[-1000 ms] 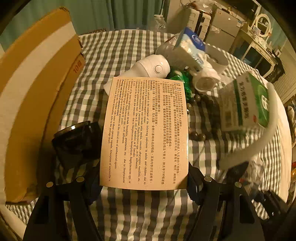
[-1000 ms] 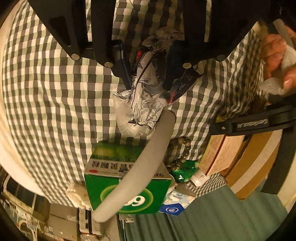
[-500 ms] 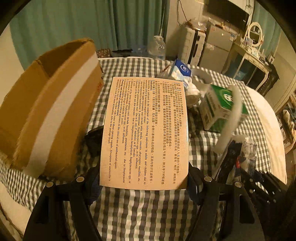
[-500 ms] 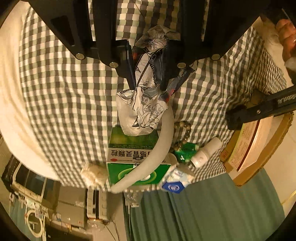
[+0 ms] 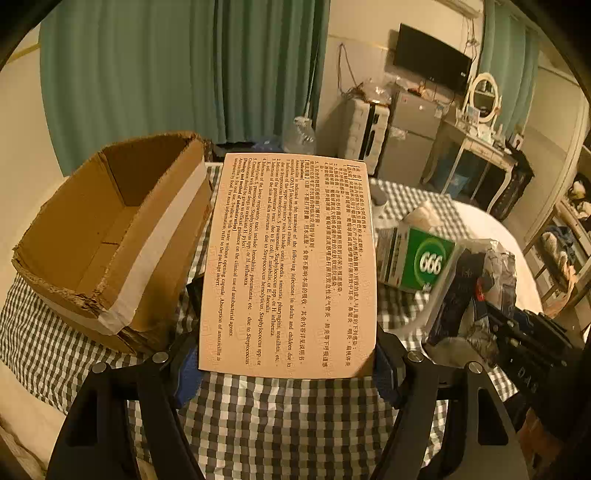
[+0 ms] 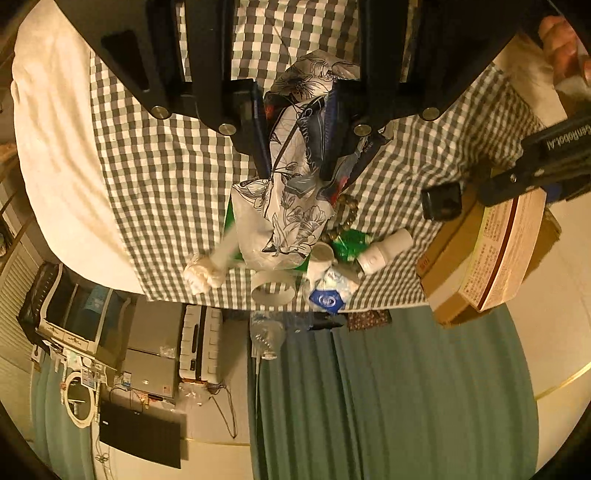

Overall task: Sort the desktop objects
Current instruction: 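Carry the tan box and tissue pack with both tools over the cardboard box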

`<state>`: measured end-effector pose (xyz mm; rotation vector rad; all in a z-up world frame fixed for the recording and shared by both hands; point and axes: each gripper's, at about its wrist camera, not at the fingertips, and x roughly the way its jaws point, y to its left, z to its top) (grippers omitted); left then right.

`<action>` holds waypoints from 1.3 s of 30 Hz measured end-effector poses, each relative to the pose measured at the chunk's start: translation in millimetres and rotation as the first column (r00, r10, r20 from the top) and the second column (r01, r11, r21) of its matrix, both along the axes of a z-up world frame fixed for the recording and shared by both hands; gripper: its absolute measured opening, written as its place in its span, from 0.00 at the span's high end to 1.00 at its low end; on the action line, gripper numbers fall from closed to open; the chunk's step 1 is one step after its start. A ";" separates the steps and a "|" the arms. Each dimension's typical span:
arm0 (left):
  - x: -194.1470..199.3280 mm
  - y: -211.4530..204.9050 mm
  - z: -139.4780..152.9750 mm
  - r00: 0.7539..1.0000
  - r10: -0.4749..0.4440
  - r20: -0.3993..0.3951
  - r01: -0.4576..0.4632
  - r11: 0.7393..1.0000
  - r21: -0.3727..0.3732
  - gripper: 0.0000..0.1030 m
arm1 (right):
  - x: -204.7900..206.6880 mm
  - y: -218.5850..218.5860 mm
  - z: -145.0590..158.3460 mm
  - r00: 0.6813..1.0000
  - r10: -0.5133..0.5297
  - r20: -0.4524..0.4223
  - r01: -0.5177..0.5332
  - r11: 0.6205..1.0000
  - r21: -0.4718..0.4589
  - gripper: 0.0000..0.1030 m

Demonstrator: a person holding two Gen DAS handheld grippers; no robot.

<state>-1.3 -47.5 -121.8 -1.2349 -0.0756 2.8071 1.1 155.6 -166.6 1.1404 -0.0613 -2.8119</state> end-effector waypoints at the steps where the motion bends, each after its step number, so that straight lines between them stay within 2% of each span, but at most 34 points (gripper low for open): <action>1: -1.1 2.2 3.6 1.000 -0.001 -0.006 0.001 1.000 0.001 0.27 | 1.0 0.6 3.9 1.000 -0.003 -0.007 0.003 1.000 -0.004 0.75; 8: 16.4 -13.9 30.8 0.998 0.012 -0.062 -0.012 1.000 0.007 0.27 | 1.1 -6.7 37.1 0.997 0.014 -0.070 -0.014 1.000 0.001 0.75; 15: 25.9 -25.1 60.0 0.990 0.012 -0.141 -0.020 0.998 -0.056 0.27 | -2.4 -24.8 72.3 0.990 0.041 -0.136 -0.040 0.999 0.009 0.75; 19: 25.7 -43.4 72.0 0.984 0.067 -0.162 -0.072 0.997 -0.022 0.27 | -4.8 -35.9 89.2 0.982 0.046 -0.181 -0.048 0.999 -0.006 0.75; 27: 21.4 -74.7 84.3 0.975 0.116 -0.192 -0.118 0.993 -0.001 0.27 | -15.4 -64.8 101.7 0.975 0.091 -0.201 -0.096 0.995 -0.016 0.75; 39: 8.8 -127.6 88.6 0.957 0.189 -0.219 -0.201 0.979 -0.032 0.27 | -36.1 -122.9 110.8 0.961 0.168 -0.219 -0.175 0.984 -0.015 0.74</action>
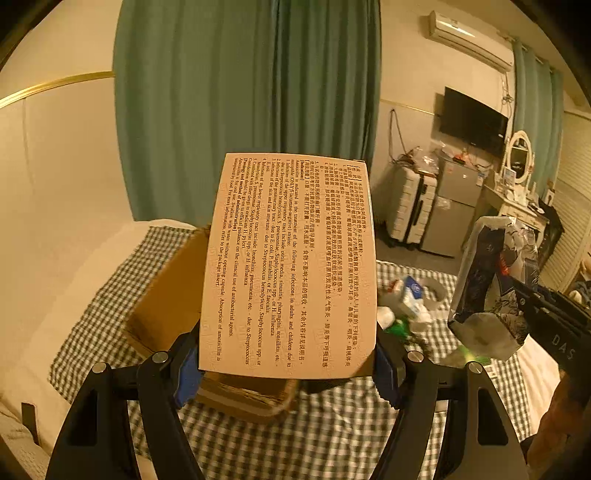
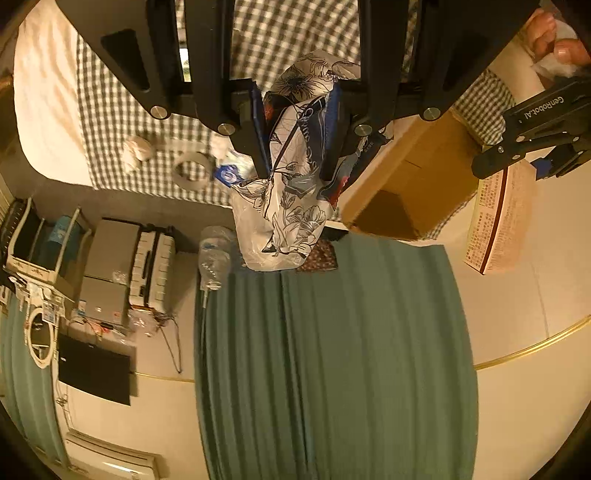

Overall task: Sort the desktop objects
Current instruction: 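Carry the tan box and tissue pack with both tools over the cardboard box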

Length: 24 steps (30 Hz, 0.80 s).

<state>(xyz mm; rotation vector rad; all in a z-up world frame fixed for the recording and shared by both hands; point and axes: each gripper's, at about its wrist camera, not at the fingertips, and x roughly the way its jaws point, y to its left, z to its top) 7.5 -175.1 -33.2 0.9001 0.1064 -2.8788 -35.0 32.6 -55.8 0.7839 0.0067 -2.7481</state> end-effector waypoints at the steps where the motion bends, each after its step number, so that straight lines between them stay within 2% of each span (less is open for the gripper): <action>1: -0.8 -3.0 0.5 1.000 0.006 -0.001 -0.006 1.000 -0.003 0.27 | -2.8 -7.6 0.9 1.000 0.010 -0.004 -0.010 1.000 0.001 0.74; 12: -10.6 -57.0 -9.6 0.994 0.104 0.012 -0.104 0.994 -0.039 0.27 | -19.9 -84.1 -3.6 0.992 0.125 -0.002 -0.125 0.992 0.003 0.74; 20: -23.7 -79.0 -23.2 0.988 0.145 0.045 -0.142 0.988 -0.066 0.27 | -36.1 -134.8 -15.9 0.979 0.203 0.008 -0.204 0.979 0.018 0.73; 24: -37.2 -87.3 -33.1 0.988 0.139 0.071 -0.136 0.990 -0.045 0.27 | -47.5 -153.1 -22.9 0.973 0.230 0.019 -0.230 0.973 0.027 0.73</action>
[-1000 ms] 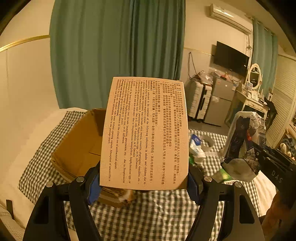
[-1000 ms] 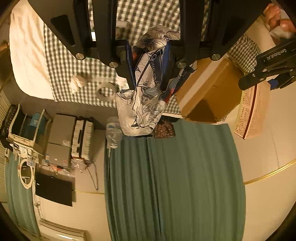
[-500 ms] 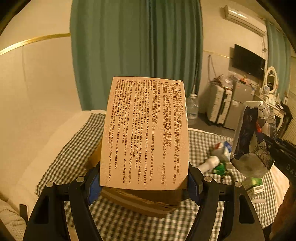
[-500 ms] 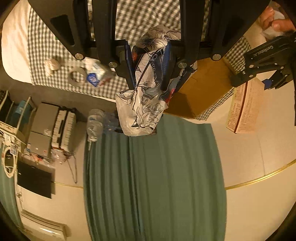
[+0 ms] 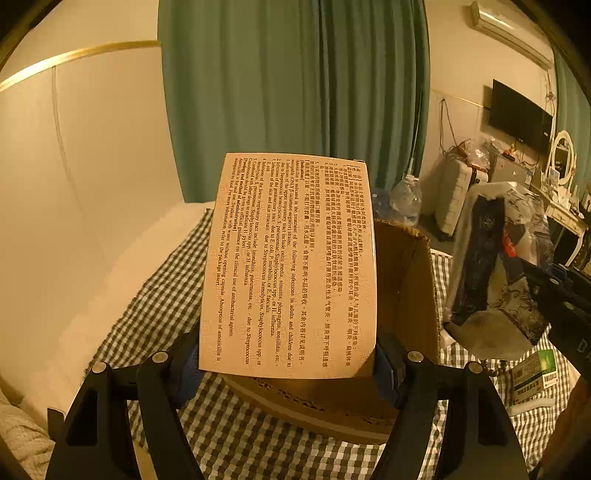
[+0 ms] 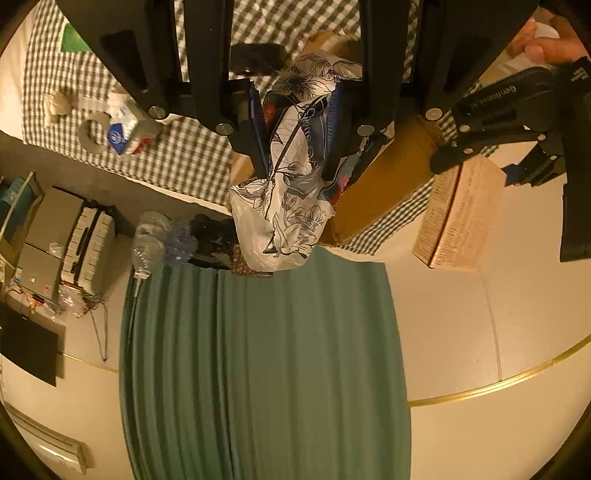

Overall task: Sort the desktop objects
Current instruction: 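Carry the tan box and tissue pack with both tools over the cardboard box, then open the left tool over the cardboard box while the right tool releases the tissue pack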

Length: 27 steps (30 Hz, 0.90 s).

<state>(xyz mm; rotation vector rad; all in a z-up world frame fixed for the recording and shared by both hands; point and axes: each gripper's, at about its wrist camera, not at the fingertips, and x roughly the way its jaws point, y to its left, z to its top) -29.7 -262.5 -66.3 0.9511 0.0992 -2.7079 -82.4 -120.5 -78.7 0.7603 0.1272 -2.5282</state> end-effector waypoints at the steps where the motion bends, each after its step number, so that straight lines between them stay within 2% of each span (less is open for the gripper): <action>1: -2.8 -0.8 -1.4 1.000 -0.004 0.003 0.004 1.000 -0.002 0.27 | -3.5 -4.2 -1.9 1.000 0.004 0.001 -0.004 1.000 0.003 0.73; 15: -57.1 -15.5 -42.6 0.991 -0.030 0.134 0.027 0.999 0.025 0.27 | -72.4 -46.4 -53.9 0.993 0.059 0.106 -0.066 0.996 0.065 0.71; 23: -72.6 -23.2 -67.9 0.977 -0.032 0.210 0.022 0.999 0.050 0.26 | -95.4 -57.7 -95.1 0.977 0.041 0.208 -0.064 0.992 0.107 0.71; 27: -75.6 -22.1 -75.1 0.972 -0.023 0.232 0.013 0.999 0.043 0.26 | -99.3 -59.7 -104.6 0.973 0.039 0.229 -0.072 0.988 0.135 0.71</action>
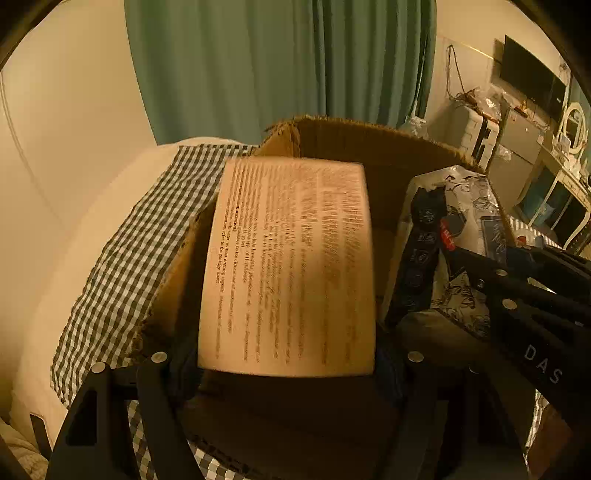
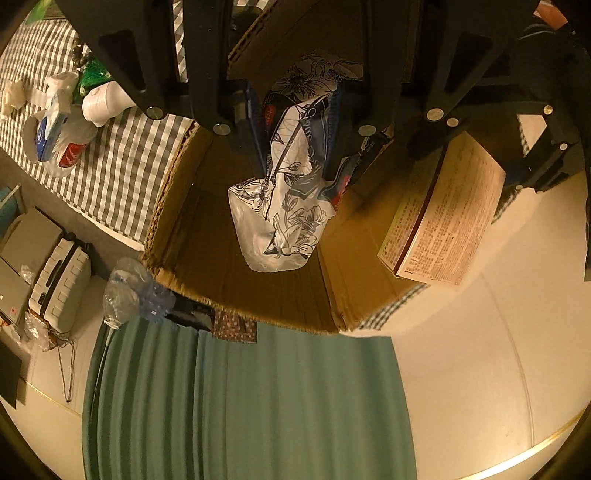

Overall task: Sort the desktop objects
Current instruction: 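Open the left tool over the cardboard box while the right tool releases the tissue pack, then move both tools back toward the items on the gingham cloth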

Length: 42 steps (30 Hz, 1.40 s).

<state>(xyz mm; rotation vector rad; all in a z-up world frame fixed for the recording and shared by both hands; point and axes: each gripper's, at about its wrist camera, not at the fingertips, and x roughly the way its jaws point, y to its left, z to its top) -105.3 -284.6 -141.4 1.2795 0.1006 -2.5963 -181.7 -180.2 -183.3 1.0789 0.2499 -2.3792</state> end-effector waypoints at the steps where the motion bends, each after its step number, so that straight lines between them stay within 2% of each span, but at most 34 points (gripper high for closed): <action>1: 0.7 -0.1 -0.1 1.000 0.006 0.002 -0.006 1.000 -0.004 0.26 | -0.7 0.5 -1.2 1.000 -0.001 0.000 0.001 1.000 0.007 0.71; 4: 7.1 -1.7 1.0 1.000 0.010 -0.003 -0.010 1.000 -0.007 0.26 | 1.3 4.2 2.1 1.000 -0.002 -0.005 0.002 1.000 -0.007 0.70; 13: 25.2 0.2 37.9 0.997 0.031 -0.064 -0.034 0.998 -0.047 0.22 | 19.3 7.9 35.2 0.996 -0.002 -0.090 -0.001 0.999 -0.037 0.45; 20: 48.3 4.9 76.7 0.992 0.037 -0.123 -0.046 0.997 -0.069 0.21 | 43.6 22.4 73.5 0.989 -0.022 -0.144 0.010 0.997 -0.082 0.44; 23: 60.4 12.6 91.9 0.987 0.038 -0.157 -0.050 0.996 -0.073 0.20 | 56.9 33.9 90.1 0.985 -0.040 -0.168 0.023 0.995 -0.098 0.39; 24: 64.9 16.4 98.5 0.984 0.036 -0.174 -0.048 0.997 -0.068 0.20 | 60.5 38.7 95.3 0.983 -0.046 -0.177 0.028 0.994 -0.101 0.38; 27: 72.9 28.7 113.8 0.976 0.023 -0.215 -0.038 0.997 -0.066 0.08 | 73.1 55.9 110.0 0.977 -0.068 -0.201 0.047 0.993 -0.108 0.35; 30: 84.0 45.5 128.3 0.965 0.002 -0.261 -0.023 0.997 -0.080 0.06 | 85.2 78.5 123.3 0.971 -0.094 -0.219 0.069 0.990 -0.119 0.33; 33: 93.0 63.0 140.1 0.957 -0.015 -0.290 -0.007 0.997 -0.077 0.01 | 95.6 99.8 133.7 0.965 -0.117 -0.233 0.089 0.988 -0.127 0.32; 39: 103.2 95.2 155.8 0.939 -0.052 -0.340 0.041 0.998 -0.040 0.00 | 115.9 142.4 150.6 0.952 -0.167 -0.258 0.136 0.982 -0.135 0.27; 42: 103.1 114.9 159.1 0.934 -0.064 -0.351 0.057 0.998 -0.032 0.00 | 124.7 164.6 157.2 0.944 -0.190 -0.271 0.160 0.978 -0.131 0.20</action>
